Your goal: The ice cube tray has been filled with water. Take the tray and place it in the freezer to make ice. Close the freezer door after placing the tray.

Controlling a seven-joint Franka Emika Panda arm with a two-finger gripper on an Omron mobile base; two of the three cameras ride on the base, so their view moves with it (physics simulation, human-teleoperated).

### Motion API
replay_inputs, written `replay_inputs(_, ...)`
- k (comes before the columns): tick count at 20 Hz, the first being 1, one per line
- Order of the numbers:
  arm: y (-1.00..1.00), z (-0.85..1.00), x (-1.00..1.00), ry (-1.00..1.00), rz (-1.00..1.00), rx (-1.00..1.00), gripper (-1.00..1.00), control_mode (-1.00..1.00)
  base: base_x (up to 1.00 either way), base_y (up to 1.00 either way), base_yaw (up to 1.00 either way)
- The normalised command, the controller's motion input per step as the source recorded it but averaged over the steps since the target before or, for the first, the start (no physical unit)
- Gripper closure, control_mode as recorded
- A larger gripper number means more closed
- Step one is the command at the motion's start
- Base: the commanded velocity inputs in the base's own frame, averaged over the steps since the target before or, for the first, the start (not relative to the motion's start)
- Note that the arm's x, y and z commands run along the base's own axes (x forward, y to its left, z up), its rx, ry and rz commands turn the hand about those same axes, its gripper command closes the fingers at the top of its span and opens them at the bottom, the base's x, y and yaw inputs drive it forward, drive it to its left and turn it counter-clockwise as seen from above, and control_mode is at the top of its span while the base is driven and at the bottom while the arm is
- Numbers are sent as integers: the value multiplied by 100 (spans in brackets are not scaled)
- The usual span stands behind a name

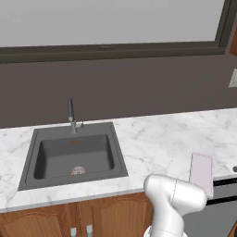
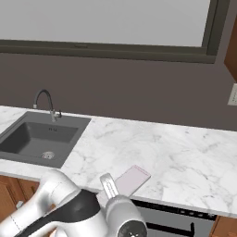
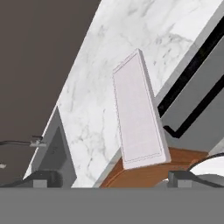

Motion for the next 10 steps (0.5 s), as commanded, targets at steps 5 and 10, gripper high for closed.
replay_inputs(5, -5, -8, 0, 4, 10, 31, -100, -100, 0, 0, 0)
replay_inputs(10, -11, -18, 0, 1, 20, 31, -100, -100, 0, 0, 0)
